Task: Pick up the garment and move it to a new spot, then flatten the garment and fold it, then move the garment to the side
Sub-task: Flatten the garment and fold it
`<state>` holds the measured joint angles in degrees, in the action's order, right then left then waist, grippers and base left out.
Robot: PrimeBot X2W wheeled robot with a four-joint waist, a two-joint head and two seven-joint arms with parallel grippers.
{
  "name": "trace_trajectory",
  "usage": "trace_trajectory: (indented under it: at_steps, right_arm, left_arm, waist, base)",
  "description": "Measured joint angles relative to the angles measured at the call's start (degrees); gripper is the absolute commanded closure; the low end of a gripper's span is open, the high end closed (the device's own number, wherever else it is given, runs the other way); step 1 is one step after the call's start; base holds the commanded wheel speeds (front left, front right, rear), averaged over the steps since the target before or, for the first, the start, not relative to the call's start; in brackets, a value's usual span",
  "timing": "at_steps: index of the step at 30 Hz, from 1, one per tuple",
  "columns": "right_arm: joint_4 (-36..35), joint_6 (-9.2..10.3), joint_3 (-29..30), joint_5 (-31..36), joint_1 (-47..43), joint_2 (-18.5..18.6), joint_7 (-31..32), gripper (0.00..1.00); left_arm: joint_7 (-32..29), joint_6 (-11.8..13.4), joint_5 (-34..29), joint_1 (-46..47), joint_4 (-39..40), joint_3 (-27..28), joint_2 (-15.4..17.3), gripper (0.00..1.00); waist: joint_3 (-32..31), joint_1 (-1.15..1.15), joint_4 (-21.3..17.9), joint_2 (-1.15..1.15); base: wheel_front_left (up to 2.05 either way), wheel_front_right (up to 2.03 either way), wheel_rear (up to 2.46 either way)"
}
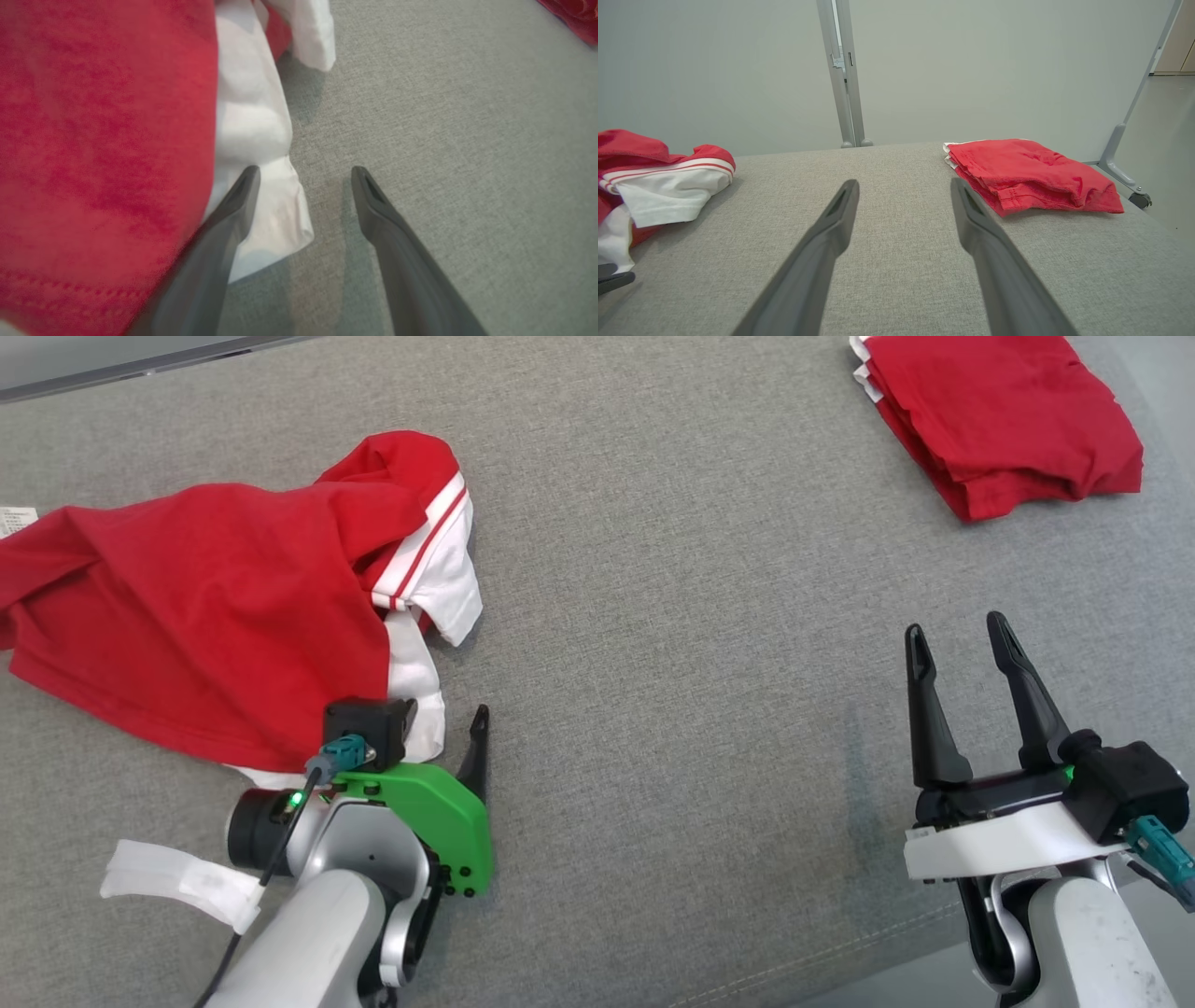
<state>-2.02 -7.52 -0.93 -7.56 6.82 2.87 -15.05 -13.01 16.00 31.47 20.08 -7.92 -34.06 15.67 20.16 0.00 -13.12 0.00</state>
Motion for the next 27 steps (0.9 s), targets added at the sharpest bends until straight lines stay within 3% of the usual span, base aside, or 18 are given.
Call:
trace_trajectory:
  at_steps: [6,12,13,14,15,16,17,22,25,27]
  right_arm:
    - [0.25,0.00,0.12,-0.40,-0.76,-0.01,0.00,0.00]
    - [0.20,-0.01,0.32,-0.52,-0.59,-0.05,0.00,0.00]
    - [0.18,0.00,0.53,-0.52,-0.59,-0.02,0.00,0.00]
    - [0.12,0.00,0.81,-0.52,-0.59,-0.01,0.00,0.00]
    - [0.05,0.00,1.09,-0.49,-0.58,-0.01,0.00,0.00]
    - [0.03,0.00,1.22,-0.44,-0.58,0.00,0.00,0.00]
    - [0.04,0.00,1.27,-0.35,-0.56,-0.01,0.00,0.00]
    - [0.08,-0.01,1.43,-0.25,-0.36,-0.01,0.00,0.00]
    - [0.10,0.00,2.19,-0.23,-0.57,-0.01,0.00,0.00]
    - [0.32,0.00,2.38,-0.23,-0.90,0.01,0.00,0.00]
  left_arm:
    - [0.94,1.18,-2.42,0.64,-0.10,-0.04,1.92,0.00]
    - [-2.20,0.80,-2.44,-0.40,-1.15,-1.70,3.38,0.00]
    - [-2.61,0.64,-2.19,-0.41,-1.46,-1.75,3.34,0.09]
    - [-2.76,0.46,-1.71,-0.38,-1.83,-1.77,3.18,0.36]
    - [-2.79,0.18,-1.81,-0.25,-2.54,-2.01,3.19,0.54]
    - [-2.75,-0.03,-1.85,0.14,-3.22,-2.08,3.16,0.64]
    - [-2.66,-0.45,-1.83,0.66,-4.08,-2.13,3.04,1.00]
    - [-1.47,-4.55,0.33,3.43,-4.11,-2.16,1.58,1.00]
    - [-2.57,-8.45,3.38,7.32,4.49,-2.25,-1.00,1.00]
    - [-5.03,-9.76,4.79,11.78,11.04,-1.69,-1.56,1.00]
  waist:
    - [-0.06,0.00,-0.60,0.00]
    - [-0.23,0.00,-0.02,0.00]
    - [-0.22,0.00,0.14,0.00]
    - [-0.20,0.00,0.34,0.00]
    - [-0.18,0.00,0.57,0.00]
    - [-0.17,0.00,0.80,0.00]
    - [-0.15,0.00,1.01,0.00]
    - [-0.68,0.00,1.76,0.00]
    - [-1.37,0.00,2.34,0.00]
    - [-1.94,0.00,2.86,0.00]
  base:
    - [0.00,0.00,0.00]
    - [0.00,0.00,0.00]
    - [0.00,0.00,0.00]
    - [0.00,0.00,0.00]
    - [0.00,0.00,0.00]
    - [0.00,0.00,0.00]
    - [0.00,0.00,0.00]
    - [0.00,0.00,0.00]
    - [0.00,0.00,0.00]
    - [0.00,0.00,0.00]
